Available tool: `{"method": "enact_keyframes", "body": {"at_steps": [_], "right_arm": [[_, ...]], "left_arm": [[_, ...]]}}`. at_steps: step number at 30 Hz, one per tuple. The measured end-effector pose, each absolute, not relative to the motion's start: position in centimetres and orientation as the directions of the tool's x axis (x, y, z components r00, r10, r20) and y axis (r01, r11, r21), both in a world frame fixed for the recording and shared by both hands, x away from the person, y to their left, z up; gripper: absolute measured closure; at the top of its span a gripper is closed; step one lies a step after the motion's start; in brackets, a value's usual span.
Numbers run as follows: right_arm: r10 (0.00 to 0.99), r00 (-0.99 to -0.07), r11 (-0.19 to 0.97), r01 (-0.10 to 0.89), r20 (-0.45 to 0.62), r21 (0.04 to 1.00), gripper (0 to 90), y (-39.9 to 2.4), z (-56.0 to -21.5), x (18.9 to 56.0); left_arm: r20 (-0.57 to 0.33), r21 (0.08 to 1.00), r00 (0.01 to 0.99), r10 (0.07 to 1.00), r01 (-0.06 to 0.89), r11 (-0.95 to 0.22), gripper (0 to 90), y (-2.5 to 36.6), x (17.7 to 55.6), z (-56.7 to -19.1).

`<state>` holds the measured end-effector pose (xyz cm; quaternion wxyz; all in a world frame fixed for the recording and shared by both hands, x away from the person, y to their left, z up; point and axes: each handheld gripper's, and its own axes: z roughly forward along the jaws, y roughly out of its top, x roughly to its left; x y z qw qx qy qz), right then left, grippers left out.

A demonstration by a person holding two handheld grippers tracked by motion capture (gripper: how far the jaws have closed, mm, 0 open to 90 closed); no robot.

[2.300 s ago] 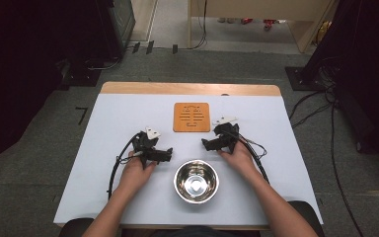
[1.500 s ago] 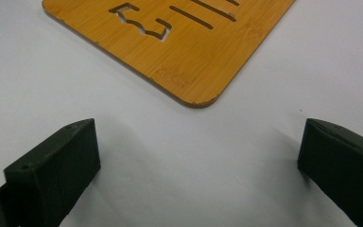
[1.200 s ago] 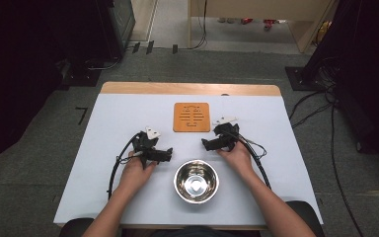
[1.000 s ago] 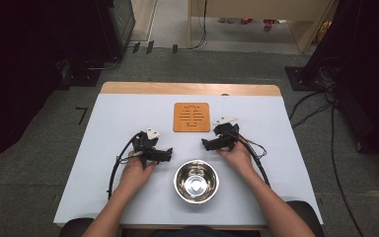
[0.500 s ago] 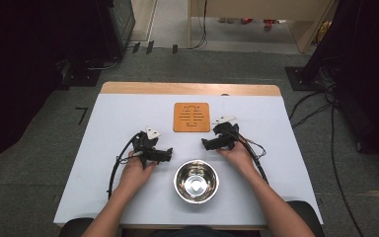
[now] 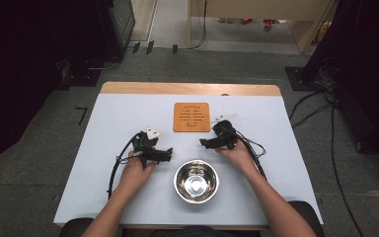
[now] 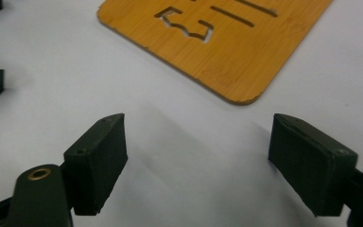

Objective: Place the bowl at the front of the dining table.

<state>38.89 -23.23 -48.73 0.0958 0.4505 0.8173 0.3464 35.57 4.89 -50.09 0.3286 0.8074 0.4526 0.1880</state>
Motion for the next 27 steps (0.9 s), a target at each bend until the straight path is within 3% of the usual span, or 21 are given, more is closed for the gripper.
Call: {"method": "enact_keyframes", "body": {"at_steps": [13,27], "right_arm": [[0.739,-0.603,0.334,0.716,0.301,0.613,29.6,-23.2,-48.1,38.3],[0.703,-0.655,0.377,0.673,0.276,0.637,31.1,-23.0,-46.7,36.9]], "left_arm": [[0.005,0.701,0.519,0.854,0.607,-0.373,0.0,4.9,35.6,-50.1],[0.004,0.702,0.52,0.854,0.607,-0.373,0.0,4.9,35.6,-50.1]]}}
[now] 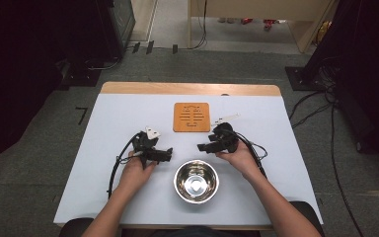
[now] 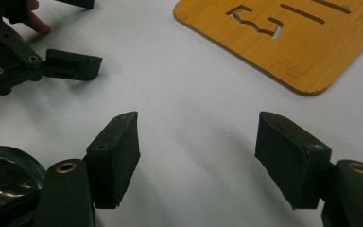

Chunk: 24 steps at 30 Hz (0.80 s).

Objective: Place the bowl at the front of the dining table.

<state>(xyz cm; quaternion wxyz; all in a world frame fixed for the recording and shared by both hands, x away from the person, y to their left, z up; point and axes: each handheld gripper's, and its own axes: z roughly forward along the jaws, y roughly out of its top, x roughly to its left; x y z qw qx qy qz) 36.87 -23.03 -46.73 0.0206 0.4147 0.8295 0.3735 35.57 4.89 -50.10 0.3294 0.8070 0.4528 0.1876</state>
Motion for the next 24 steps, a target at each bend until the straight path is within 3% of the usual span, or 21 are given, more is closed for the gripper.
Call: {"method": "enact_keyframes", "body": {"at_steps": [24], "right_arm": [[0.68,-0.689,0.406,0.638,0.251,0.654,32.8,-22.9,-44.7,34.9]], "left_arm": [[0.002,0.703,0.517,0.856,0.608,-0.369,0.0,4.9,35.6,-50.1]]}}
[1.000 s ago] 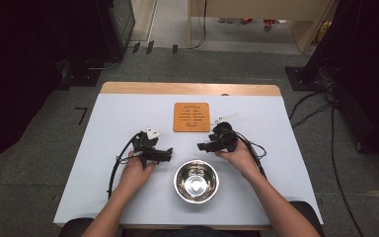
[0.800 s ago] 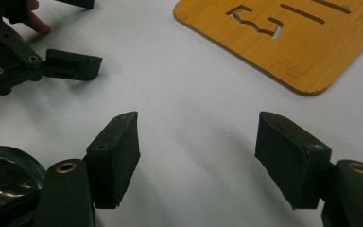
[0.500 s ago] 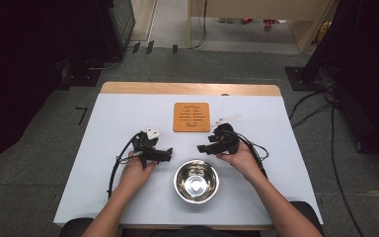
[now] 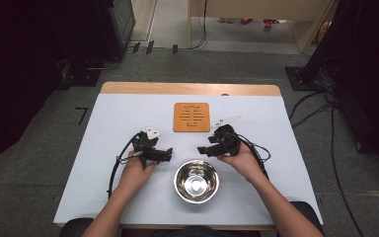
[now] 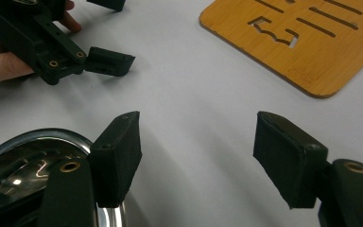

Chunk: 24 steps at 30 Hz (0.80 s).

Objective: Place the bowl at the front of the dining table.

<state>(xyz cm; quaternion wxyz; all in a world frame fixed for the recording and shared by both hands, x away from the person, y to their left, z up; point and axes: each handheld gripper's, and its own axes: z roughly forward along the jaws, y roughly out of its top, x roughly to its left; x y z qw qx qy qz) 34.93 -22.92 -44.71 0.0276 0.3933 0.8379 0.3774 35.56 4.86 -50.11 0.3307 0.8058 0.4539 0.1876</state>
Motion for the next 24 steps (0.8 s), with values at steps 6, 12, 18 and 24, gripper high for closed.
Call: {"method": "enact_keyframes", "body": {"at_steps": [6,12,18,24], "right_arm": [[0.667,-0.698,0.405,0.633,0.259,0.66,33.3,-22.8,-44.3,34.6],[0.649,-0.711,0.413,0.627,0.27,0.66,34.2,-22.6,-44.1,34.3],[0.634,-0.724,0.424,0.618,0.27,0.662,34.4,-22.4,-44.0,34.1],[0.619,-0.738,0.439,0.61,0.27,0.66,35.3,-22.0,-44.0,33.8]], "left_arm": [[0.002,0.704,0.517,0.856,0.607,-0.369,0.0,4.9,35.6,-50.1],[0.002,0.704,0.517,0.856,0.607,-0.369,0.0,4.9,35.6,-50.1],[-0.001,0.706,0.515,0.857,0.607,-0.365,0.0,4.8,35.6,-50.1],[0.001,0.704,0.516,0.856,0.608,-0.367,0.0,4.8,35.6,-50.1]]}}
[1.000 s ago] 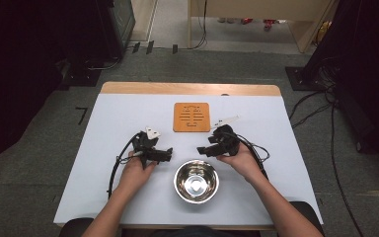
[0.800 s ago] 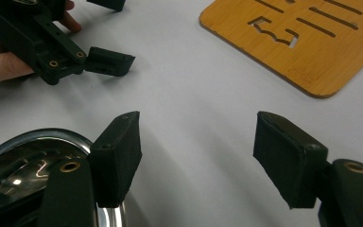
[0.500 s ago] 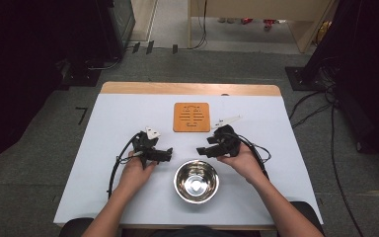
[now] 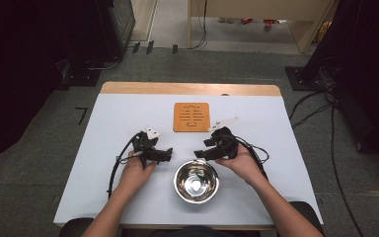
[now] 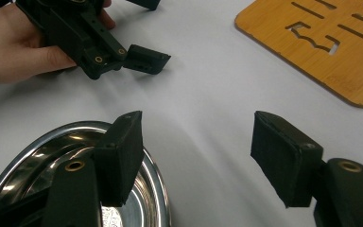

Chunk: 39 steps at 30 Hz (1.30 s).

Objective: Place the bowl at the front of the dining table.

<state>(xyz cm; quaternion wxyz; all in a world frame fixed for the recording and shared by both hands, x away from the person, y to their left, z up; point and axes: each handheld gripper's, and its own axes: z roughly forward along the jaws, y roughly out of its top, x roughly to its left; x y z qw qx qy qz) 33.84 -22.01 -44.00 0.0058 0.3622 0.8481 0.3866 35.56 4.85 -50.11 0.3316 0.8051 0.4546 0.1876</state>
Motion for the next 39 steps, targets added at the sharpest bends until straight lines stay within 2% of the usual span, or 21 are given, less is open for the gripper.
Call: {"method": "enact_keyframes", "body": {"at_steps": [14,39], "right_arm": [[0.58,-0.768,0.473,0.59,0.273,0.655,40.6,-21.3,-44.1,33.3],[0.497,-0.827,0.562,0.536,0.261,0.63,44.8,-19.5,-45.2,32.5]], "left_arm": [[0.004,0.702,0.519,0.855,0.607,-0.373,0.0,4.9,35.6,-50.1],[0.004,0.702,0.519,0.855,0.607,-0.371,0.0,4.9,35.6,-50.1]]}}
